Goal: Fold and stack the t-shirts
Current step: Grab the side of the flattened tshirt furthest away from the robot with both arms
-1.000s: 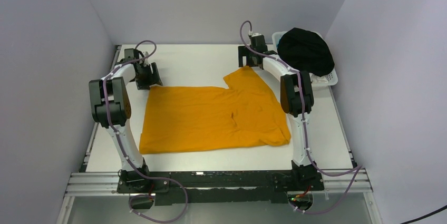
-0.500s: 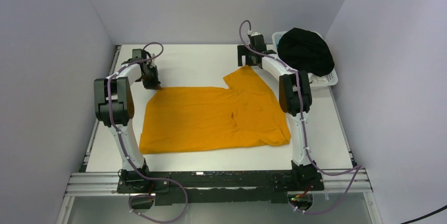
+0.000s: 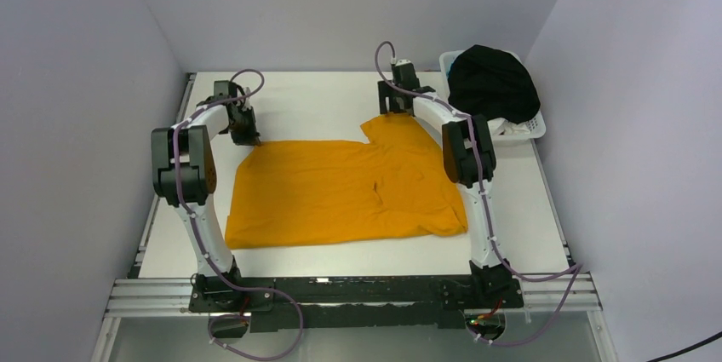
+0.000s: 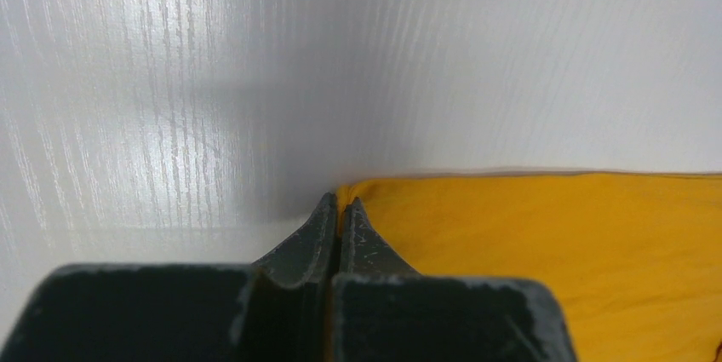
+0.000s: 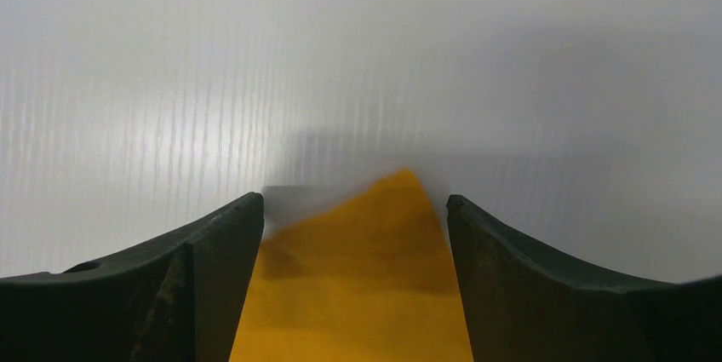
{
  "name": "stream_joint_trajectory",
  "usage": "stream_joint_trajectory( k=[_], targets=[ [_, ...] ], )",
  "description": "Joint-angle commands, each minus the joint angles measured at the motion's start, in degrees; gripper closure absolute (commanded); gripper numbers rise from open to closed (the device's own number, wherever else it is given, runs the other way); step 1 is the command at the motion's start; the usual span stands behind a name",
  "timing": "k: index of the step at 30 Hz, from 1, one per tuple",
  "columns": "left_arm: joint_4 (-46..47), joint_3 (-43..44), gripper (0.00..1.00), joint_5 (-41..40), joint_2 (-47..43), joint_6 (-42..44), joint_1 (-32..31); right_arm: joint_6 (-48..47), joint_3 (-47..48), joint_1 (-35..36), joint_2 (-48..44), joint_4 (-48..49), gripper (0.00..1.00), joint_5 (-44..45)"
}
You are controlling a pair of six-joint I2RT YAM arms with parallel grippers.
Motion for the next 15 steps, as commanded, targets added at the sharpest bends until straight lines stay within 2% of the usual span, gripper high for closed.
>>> stream_joint_trajectory(
  k=[1, 5, 10, 13, 15],
  targets=[
    [1.0, -1.4, 1.00, 0.6, -3.5, -1.0, -0.4, 2.9, -8.1, 0.4, -6.2, -1.3, 0.22, -0.1],
    [1.0, -1.8, 1.00, 0.6, -3.6, -1.2, -0.4, 2.7, -10.1, 0.9, -7.3, -0.5, 0.35, -0.1],
    [1.5, -1.7, 1.00, 1.3, -4.0, -1.2, -0.5, 1.1, -7.0, 0.9, -5.3, -0.4, 0.62, -0.2],
    [1.8, -2.0, 1.00, 1.6, -4.6, -2.0, -0.5, 0.6, -4.9, 1.0, -4.9, -1.9, 0.83, 0.0],
    [3.1, -3.2, 1.00, 2.2, -5.6, -2.5, -0.4, 0.2, -6.9, 1.2, -6.9, -0.9, 0.94, -0.2]
  ],
)
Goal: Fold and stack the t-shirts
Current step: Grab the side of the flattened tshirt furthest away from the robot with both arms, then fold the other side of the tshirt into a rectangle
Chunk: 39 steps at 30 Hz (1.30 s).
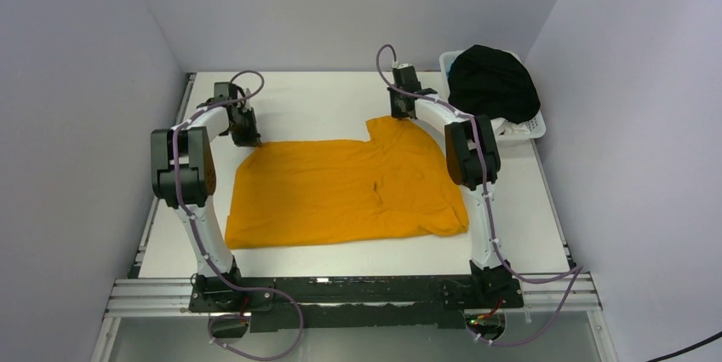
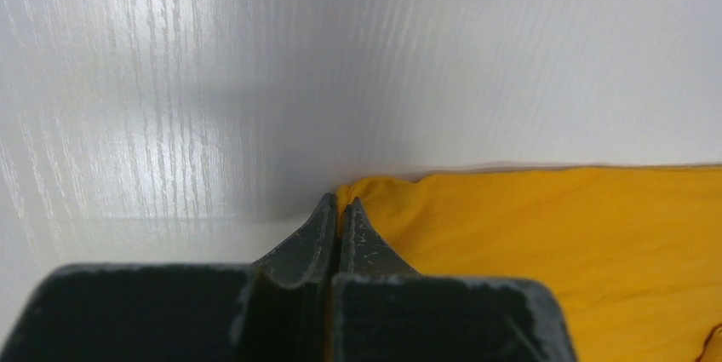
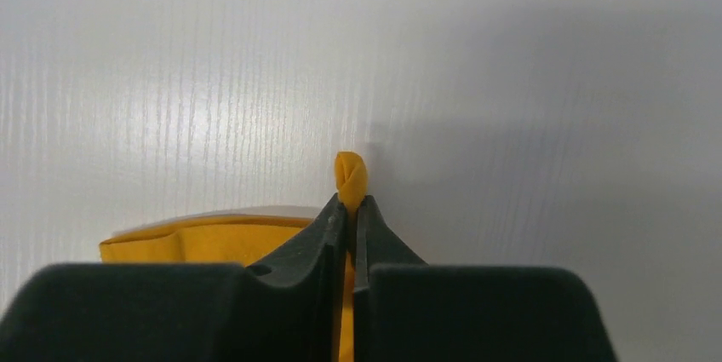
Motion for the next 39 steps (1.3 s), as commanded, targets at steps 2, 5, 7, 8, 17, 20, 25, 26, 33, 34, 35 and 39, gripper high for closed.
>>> stream_joint_trajectory(
  k=[2, 5, 7, 8, 17, 20, 25, 26, 33, 34, 35, 39],
  targets=[
    [3.7, -3.4, 1.00, 2.4, -6.3, -1.9, -0.6, -1.2, -2.6, 1.0, -5.0, 1.9, 1.00, -0.9],
    [6.3, -7.0, 1.00, 3.5, -9.9, -1.8, -1.2, -1.6, -8.8, 1.6, -11.9, 4.3, 1.00, -2.6],
    [7.1, -9.0, 1.00, 3.1, -12.1, -1.6, -1.9, -1.4, -13.6, 2.1, -16.1, 6.0, 1.00, -4.3],
    [7.4, -10.1, 1.00, 2.7, -13.2, -1.5, -2.1, -1.1, -16.0, 2.4, -18.2, 6.8, 1.00, -4.9],
    [11.0, -21.1, 1.00, 0.5, -23.5, -2.7, -3.8, 1.0, -34.6, 7.7, -36.2, 8.0, 1.00, 0.3],
    [11.9, -25.4, 1.00, -0.6, -28.1, -3.6, -3.8, 1.6, -39.0, 9.5, -42.1, 7.2, 1.00, 1.9],
    [14.0, -33.4, 1.00, -2.1, -36.5, -5.6, -3.7, 3.7, -45.2, 10.9, -50.6, 4.3, 1.00, 4.5],
    [14.6, -34.6, 1.00, -2.1, -38.0, -6.1, -3.8, 4.4, -46.6, 11.0, -52.1, 3.6, 1.00, 5.4],
    [15.7, -41.2, 1.00, -3.1, -46.0, -7.4, -3.8, 6.0, -52.3, 10.9, -59.7, 0.1, 1.00, 8.6],
    [15.3, -41.8, 1.00, -3.5, -46.8, -7.6, -3.8, 6.2, -52.9, 10.9, -60.8, -0.2, 1.00, 8.9],
    [15.1, -42.4, 1.00, -3.7, -47.5, -7.7, -3.8, 6.4, -53.4, 10.9, -61.6, -0.5, 1.00, 9.0],
    [15.9, -45.5, 1.00, -3.0, -50.5, -7.6, -3.8, 7.1, -55.6, 10.9, -65.0, -2.0, 1.00, 9.4]
  ],
)
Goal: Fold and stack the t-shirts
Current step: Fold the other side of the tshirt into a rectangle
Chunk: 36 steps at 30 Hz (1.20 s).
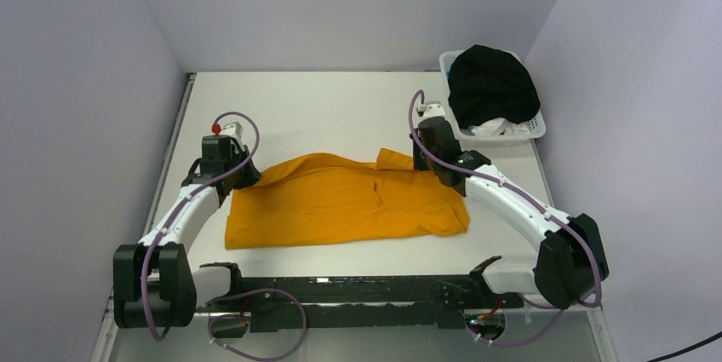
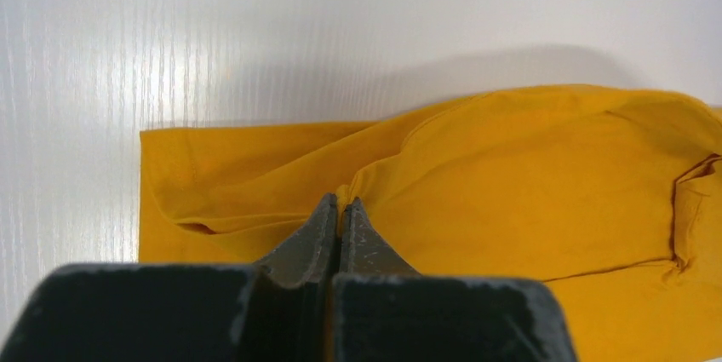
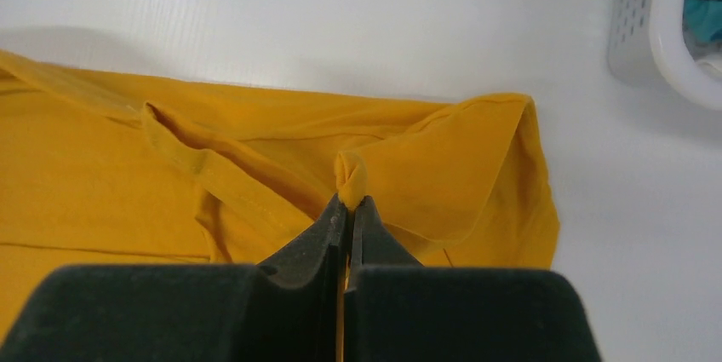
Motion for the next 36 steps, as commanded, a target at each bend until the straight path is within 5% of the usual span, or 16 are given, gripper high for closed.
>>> stream_joint_trajectory(
  k=[1, 22, 25, 29, 31, 34, 36],
  targets=[
    [2.7, -2.9, 1.00, 0.3, -3.7, -0.8, -0.1, 1.7, -2.3, 0.0, -5.1, -1.7, 1.00, 2.2],
    [2.4, -10.6, 1.00, -4.8, -9.2, -6.9, 0.0, 6.3, -14.3, -0.2, -11.7, -0.9, 1.00, 1.9],
    [-0.1, -10.0, 0.92, -6.8, -10.0, -8.4, -0.1, 7.6, -15.2, -0.2, -12.8, -2.6, 0.96, 0.5],
    [-6.4, -9.0, 0.37, -13.1, -15.5, -11.9, -0.1, 14.2, -16.8, -0.1, -16.7, -10.1, 0.77, -0.8],
    [-9.9, -9.0, 0.33, -18.3, -19.6, -14.3, -0.1, 18.8, -17.0, -0.1, -20.7, -15.9, 0.71, 0.4],
    [-15.7, -7.8, 0.05, -25.3, -25.4, -21.4, -0.1, 21.6, -16.5, -0.1, -28.4, -22.1, 0.43, 0.4],
    [-17.3, -6.3, 0.01, -27.4, -28.5, -23.3, -0.1, 21.4, -15.9, -0.1, -32.9, -23.5, 0.24, 0.1]
  ],
)
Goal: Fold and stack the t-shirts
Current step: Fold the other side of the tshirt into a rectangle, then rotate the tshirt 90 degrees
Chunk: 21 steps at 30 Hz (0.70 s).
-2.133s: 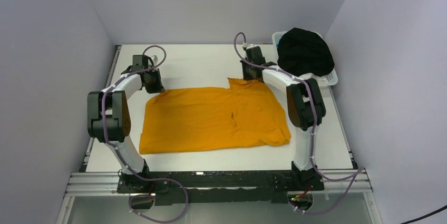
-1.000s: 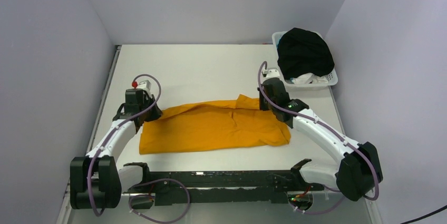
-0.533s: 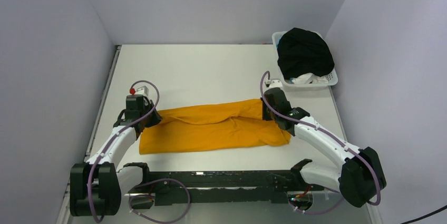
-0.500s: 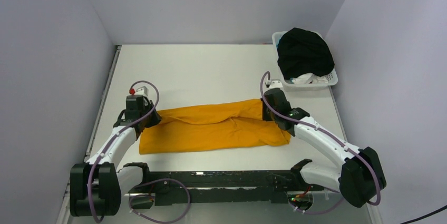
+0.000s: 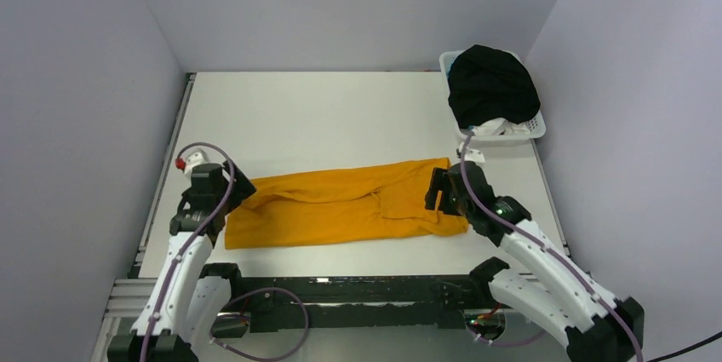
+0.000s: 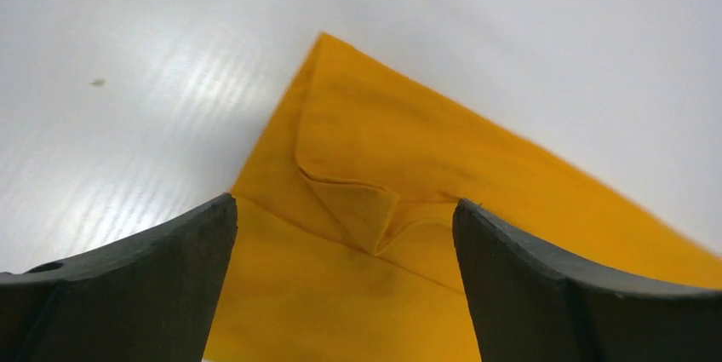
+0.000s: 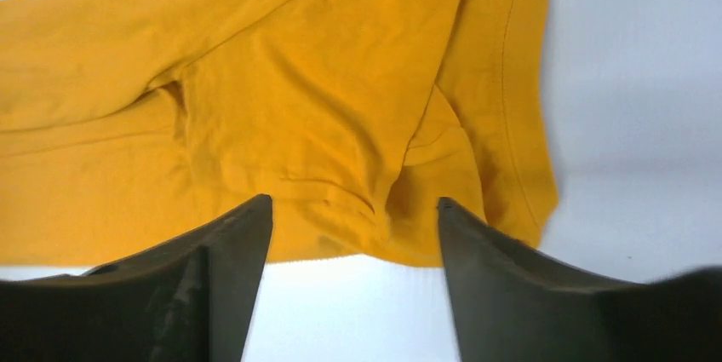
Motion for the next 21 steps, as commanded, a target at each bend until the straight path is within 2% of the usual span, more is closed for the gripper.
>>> stream_joint_trajectory(
  k=[1, 2, 6, 10, 12, 15, 18, 21],
  targets=[
    [-6.9, 4.8, 0.01, -10.0, -6.8, -8.3, -0.1, 4.4, 1.3, -0.1, -9.8, -7.1, 0.11, 0.5],
    [-6.5, 5.6, 0.01, -8.9, -7.6, -8.0, -0.1, 4.8, 0.9, -0.1, -11.4, -6.2, 0.02, 0.7],
    [1.5, 8.6, 0.01, 4.6, -6.9, -2.9, 0.0, 6.0, -0.8, -0.2, -12.5, -1.1, 0.00, -1.7],
    [12.9, 9.6, 0.01, 19.8, 2.8, -0.9, -5.4, 10.6, -2.0, -0.3, -6.0, 3.6, 0.00, -4.8],
    [14.6, 11.9, 0.01, 21.6, 9.8, 1.0, -9.6, 13.0, -2.4, -0.3, -0.4, 6.4, 0.00, -5.4],
    [11.3, 16.7, 0.01, 19.6, 20.2, 3.0, -13.6, 15.4, -3.2, -0.6, 6.5, 10.7, 0.00, -6.0],
    [9.8, 17.9, 0.01, 18.8, 26.6, 3.6, -14.5, 16.6, -3.2, -1.1, 12.7, 13.8, 0.00, -7.3],
    [9.3, 16.0, 0.01, 20.2, 29.3, 4.0, -14.6, 18.5, -3.4, -2.1, 17.3, 14.9, 0.00, -7.5]
  ],
)
